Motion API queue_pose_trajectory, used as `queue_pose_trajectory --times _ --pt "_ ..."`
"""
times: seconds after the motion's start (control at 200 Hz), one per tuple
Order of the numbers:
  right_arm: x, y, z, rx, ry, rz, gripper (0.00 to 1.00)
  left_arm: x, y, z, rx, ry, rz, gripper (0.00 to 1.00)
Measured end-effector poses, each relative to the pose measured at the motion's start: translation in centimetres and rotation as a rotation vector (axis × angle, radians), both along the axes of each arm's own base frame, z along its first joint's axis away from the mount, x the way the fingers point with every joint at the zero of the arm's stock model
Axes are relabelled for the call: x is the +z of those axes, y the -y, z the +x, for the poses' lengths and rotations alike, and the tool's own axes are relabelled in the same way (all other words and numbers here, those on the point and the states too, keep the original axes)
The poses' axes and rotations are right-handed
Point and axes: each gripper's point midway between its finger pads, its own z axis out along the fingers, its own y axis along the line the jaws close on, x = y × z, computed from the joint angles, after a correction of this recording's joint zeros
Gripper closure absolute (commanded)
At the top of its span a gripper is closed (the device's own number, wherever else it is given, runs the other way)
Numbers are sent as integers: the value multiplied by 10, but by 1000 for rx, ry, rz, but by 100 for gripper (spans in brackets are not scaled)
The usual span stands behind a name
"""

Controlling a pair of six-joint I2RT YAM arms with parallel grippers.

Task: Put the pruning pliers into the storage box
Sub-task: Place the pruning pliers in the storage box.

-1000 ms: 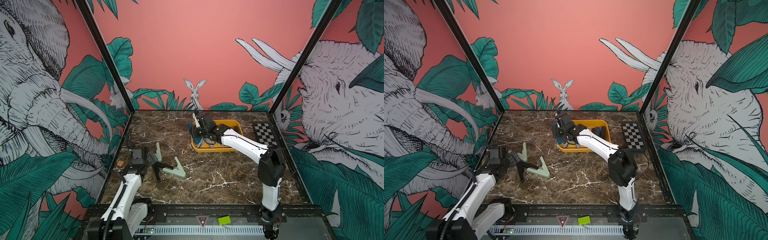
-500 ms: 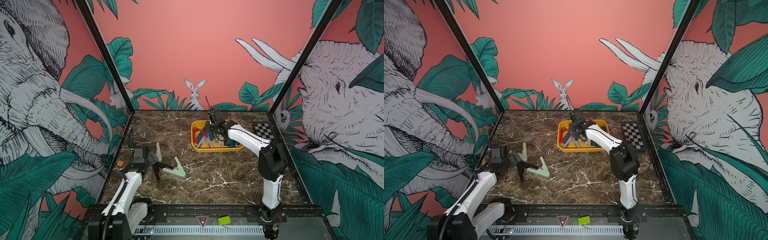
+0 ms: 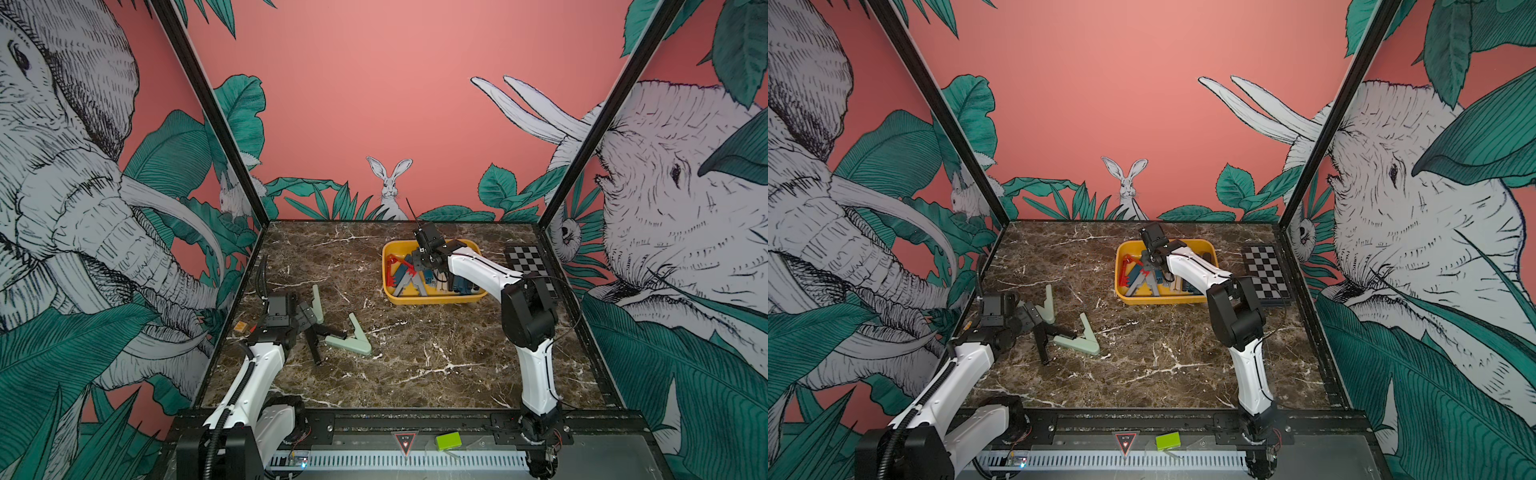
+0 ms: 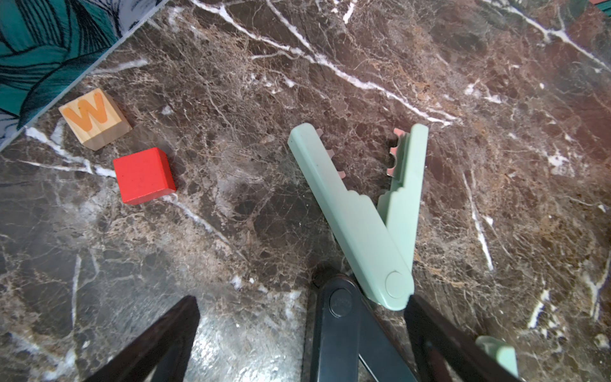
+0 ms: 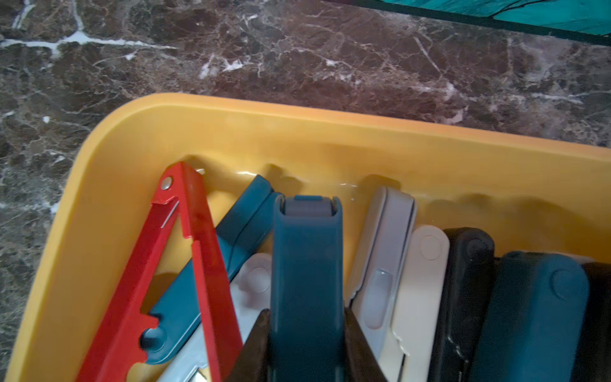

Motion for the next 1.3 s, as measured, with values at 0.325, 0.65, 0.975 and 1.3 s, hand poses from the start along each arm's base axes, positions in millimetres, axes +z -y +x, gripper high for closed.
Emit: queue_pose_trajectory --times 0.325,0.65,0.975,1.3 --pt "-17 46 4 -96 -44 -69 84 -2 0 0 0 -5 0 1" --pt "-25 71 8 -184 -61 -73 83 -2 0 0 0 -5 0 1" --pt "-43 83 7 -241 -87 -77 82 -2 0 0 0 -5 1 1" --pt "-45 92 8 -265 -64 -102 82 -2 0 0 1 -5 1 1"
